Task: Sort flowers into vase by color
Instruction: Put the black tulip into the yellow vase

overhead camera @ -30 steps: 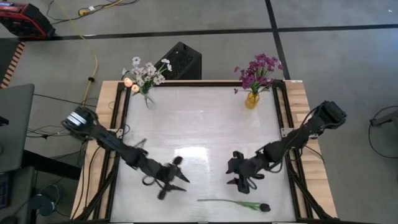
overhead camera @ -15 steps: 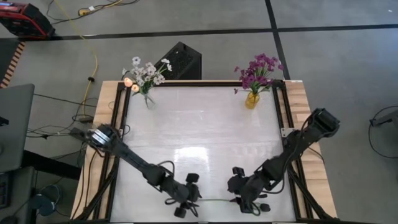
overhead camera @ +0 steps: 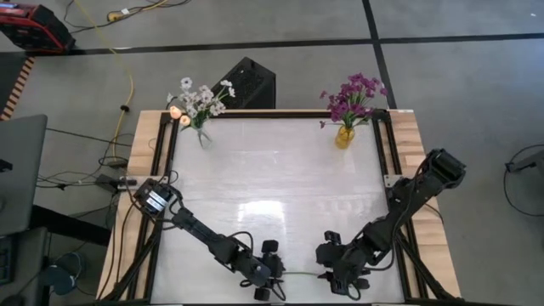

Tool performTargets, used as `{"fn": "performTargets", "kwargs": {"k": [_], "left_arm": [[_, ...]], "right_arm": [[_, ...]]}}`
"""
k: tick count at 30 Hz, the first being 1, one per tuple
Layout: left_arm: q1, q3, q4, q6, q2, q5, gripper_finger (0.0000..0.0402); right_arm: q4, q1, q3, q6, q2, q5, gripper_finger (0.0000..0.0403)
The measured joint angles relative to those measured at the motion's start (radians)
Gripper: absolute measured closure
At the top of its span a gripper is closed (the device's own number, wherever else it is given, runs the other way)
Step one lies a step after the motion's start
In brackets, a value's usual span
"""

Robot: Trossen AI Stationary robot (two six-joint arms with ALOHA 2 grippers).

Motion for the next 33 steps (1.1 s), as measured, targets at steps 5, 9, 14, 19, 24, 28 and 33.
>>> {"fn": "performTargets", "kwargs": {"k": [5,9,14,19,24,28,33], "left_arm": [[0.001,-0.001,-0.028,-0.019,0.003,-0.008,0.0244],[0.000,-0.001,-0.048,0.003,-0.001,-0.022,0.0286],[0.006,0.000,-0.081,-0.008,-0.002,-0.045,0.0386],[0.013,-0.003,-0.159,0.040,-0.038,-0.051,0.0399],[0.014,-0.008,-0.366,0.090,-0.119,-0.197,0.0400],[0.019,-0.040,-0.498,0.091,-0.205,-0.317,0.0401],[0.032,-0.216,-0.422,0.084,-0.357,-0.336,0.0401]], "right_arm": [[-0.027,0.018,0.000,-0.023,0.000,0.003,0.0154],[-0.052,0.017,0.000,-0.026,0.000,0.009,0.0154],[-0.059,0.025,0.000,-0.029,-0.001,0.044,0.0154],[-0.066,0.042,0.000,-0.041,-0.001,0.049,0.0154],[-0.058,0.039,-0.001,-0.089,-0.008,0.090,0.0154],[-0.051,0.039,-0.001,-0.155,-0.058,0.159,0.0154],[-0.026,0.039,0.000,-0.255,-0.148,0.245,0.0154]]}}
